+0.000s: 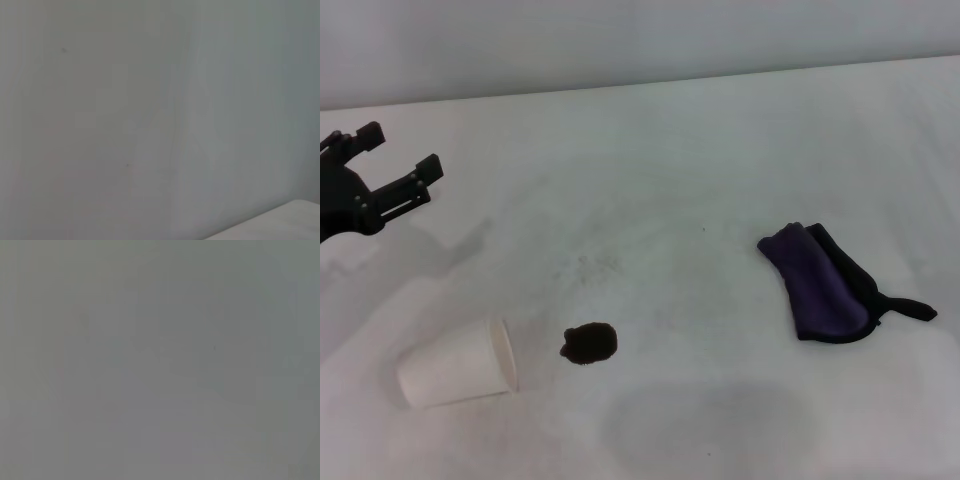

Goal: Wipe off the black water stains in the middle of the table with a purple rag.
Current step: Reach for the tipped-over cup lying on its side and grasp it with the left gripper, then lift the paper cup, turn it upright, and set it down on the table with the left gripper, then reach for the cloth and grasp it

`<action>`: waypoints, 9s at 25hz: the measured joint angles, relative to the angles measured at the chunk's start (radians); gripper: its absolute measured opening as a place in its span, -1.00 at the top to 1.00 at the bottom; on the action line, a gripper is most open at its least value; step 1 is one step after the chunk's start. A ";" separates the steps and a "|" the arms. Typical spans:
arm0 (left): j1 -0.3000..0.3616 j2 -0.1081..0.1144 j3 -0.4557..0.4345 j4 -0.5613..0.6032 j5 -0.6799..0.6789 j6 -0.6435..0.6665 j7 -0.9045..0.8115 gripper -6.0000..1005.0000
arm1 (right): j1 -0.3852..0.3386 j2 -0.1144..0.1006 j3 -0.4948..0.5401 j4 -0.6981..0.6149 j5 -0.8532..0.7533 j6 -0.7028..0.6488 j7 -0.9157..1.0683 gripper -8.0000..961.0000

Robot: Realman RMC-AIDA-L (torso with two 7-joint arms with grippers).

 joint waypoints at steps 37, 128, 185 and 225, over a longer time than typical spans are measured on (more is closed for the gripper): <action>-0.221 0.117 0.022 0.392 0.680 -0.337 -0.685 -0.77 | 0.001 -0.001 0.085 -0.022 0.000 0.003 -0.004 -0.78; -0.120 0.001 -0.004 -0.170 0.262 -0.050 0.072 -0.60 | -0.043 -0.001 0.089 -0.070 -0.006 0.140 -0.030 -0.78; 0.004 -0.007 0.004 -0.663 -0.194 -0.043 0.747 -0.75 | -0.004 0.001 0.038 -0.168 -0.049 -0.021 -0.147 -0.78; 0.104 0.002 -0.003 -0.725 -0.748 -0.329 0.818 -0.75 | 0.061 -0.007 -0.390 -1.258 -1.149 0.372 1.896 -0.75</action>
